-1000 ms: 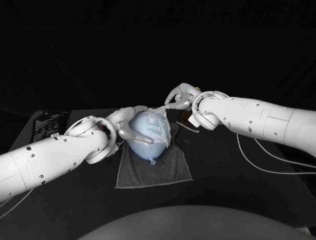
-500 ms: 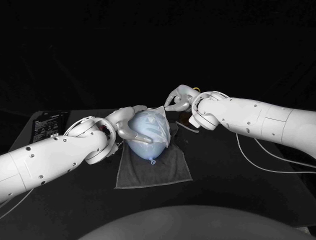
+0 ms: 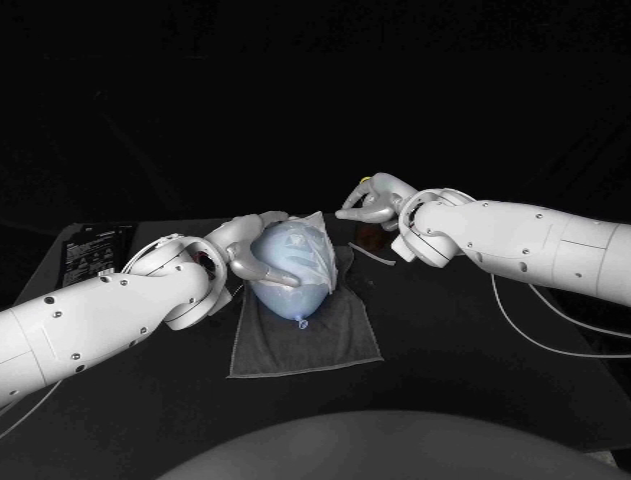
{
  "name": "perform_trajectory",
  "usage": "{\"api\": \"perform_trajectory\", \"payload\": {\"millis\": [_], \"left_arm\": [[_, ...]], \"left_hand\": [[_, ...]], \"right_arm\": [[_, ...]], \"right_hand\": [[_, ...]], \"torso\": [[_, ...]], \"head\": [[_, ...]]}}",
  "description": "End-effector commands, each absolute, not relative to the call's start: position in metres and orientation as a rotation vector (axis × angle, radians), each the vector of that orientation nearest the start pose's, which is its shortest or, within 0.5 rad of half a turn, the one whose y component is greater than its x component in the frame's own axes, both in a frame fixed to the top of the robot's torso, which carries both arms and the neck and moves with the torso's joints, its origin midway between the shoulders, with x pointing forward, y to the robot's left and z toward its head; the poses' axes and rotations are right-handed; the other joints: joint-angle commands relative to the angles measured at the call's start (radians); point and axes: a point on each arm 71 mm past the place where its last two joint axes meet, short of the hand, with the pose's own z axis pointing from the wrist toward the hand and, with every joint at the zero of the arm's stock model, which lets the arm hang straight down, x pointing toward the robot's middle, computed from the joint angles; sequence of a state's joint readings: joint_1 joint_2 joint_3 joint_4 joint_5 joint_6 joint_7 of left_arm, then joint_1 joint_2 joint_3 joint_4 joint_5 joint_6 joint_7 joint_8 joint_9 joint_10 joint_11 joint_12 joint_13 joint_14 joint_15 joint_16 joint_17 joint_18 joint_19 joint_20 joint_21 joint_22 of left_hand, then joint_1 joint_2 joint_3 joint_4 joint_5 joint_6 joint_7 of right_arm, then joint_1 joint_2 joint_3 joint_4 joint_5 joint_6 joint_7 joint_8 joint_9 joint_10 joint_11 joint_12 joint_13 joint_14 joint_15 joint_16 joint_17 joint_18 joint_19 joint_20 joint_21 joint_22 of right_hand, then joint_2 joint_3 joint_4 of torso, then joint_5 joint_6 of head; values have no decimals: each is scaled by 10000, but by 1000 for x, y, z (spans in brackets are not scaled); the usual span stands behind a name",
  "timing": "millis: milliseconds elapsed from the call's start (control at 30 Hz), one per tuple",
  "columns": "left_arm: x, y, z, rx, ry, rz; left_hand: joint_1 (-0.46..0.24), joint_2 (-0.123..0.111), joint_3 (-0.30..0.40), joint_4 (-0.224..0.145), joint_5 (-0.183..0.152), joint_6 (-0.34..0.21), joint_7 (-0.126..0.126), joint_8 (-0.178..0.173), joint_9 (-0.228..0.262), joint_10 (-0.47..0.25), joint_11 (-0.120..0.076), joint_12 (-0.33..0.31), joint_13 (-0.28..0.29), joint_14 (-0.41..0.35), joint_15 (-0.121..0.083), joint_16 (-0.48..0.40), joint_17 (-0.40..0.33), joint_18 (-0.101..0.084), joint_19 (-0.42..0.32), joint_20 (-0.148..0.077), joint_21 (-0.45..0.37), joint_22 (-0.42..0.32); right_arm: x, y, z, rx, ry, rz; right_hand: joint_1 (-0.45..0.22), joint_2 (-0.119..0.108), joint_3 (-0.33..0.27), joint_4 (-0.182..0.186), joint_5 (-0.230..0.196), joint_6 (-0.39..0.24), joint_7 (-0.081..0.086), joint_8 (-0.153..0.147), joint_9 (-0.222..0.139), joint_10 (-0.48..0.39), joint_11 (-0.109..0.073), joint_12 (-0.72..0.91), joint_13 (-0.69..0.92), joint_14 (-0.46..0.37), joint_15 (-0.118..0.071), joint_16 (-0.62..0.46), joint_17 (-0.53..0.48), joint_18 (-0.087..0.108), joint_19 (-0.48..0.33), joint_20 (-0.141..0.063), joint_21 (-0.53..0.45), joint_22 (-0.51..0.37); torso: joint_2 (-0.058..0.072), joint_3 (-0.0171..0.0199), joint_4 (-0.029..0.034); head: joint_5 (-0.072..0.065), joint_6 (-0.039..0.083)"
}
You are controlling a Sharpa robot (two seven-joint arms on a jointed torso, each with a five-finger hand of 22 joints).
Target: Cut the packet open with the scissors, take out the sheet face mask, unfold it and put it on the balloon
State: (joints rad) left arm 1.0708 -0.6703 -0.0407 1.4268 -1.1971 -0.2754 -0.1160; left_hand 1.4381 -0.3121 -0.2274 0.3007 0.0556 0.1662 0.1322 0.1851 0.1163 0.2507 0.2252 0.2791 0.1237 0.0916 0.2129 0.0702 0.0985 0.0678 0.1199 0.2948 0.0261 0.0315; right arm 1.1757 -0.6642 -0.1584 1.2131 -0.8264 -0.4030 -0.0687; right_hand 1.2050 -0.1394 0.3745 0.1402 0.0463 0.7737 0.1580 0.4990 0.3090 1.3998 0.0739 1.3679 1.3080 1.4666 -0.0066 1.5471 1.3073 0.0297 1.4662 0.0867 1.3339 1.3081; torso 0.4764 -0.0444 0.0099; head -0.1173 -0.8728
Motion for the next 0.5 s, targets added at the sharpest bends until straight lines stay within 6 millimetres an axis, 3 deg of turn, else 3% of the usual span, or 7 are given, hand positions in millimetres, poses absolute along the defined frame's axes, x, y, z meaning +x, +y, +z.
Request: {"api": "perform_trajectory", "payload": {"millis": [33,233,400,500], "left_arm": [[469,143,-262,-1045,19353,-8385],[468,150,-263,-1073,19445,-8283],[465,157,-264,-1078,19525,-8218],[463,160,-265,-1084,19567,-8207]], "left_hand": [[97,-21,-23,18,-7,7,1302,-7,8,65,6,43,3,55,27,51,7,-59,81,7,53,10],[124,-21,-27,17,-6,27,1304,12,20,78,3,47,-1,56,25,49,5,-62,90,9,56,12],[162,-21,-28,16,-8,43,1293,26,29,93,-11,55,-6,53,12,42,-1,-66,83,9,54,9],[185,-21,-24,16,-9,49,1283,30,31,99,-23,57,-10,50,1,37,-7,-68,75,9,52,7]], "right_arm": [[506,-216,-261,5781,18272,7774],[480,-214,-270,6125,18731,8233],[465,-206,-280,6387,19038,8291],[462,-202,-283,6505,19119,8252]], "right_hand": [[-252,-117,-371,217,16,-141,5,-73,-14,-117,26,-86,773,819,109,-30,2001,209,69,100,-62,1885],[-290,-156,-817,497,17,-106,-14,-20,28,-158,19,-99,716,809,109,-35,1981,228,66,168,-80,1882],[-293,-90,-1444,971,16,415,-231,548,292,-124,-162,-40,694,822,-29,-18,2010,232,94,100,-50,1895],[-390,-25,-1819,1329,18,761,-419,1070,533,-49,-323,26,714,836,-157,-6,2035,214,143,-9,40,1924]], "torso": [[-2,7,-24],[-10,27,-19],[9,23,10],[13,21,24]], "head": [[-9,2],[-66,2],[-96,2],[-119,2]]}}
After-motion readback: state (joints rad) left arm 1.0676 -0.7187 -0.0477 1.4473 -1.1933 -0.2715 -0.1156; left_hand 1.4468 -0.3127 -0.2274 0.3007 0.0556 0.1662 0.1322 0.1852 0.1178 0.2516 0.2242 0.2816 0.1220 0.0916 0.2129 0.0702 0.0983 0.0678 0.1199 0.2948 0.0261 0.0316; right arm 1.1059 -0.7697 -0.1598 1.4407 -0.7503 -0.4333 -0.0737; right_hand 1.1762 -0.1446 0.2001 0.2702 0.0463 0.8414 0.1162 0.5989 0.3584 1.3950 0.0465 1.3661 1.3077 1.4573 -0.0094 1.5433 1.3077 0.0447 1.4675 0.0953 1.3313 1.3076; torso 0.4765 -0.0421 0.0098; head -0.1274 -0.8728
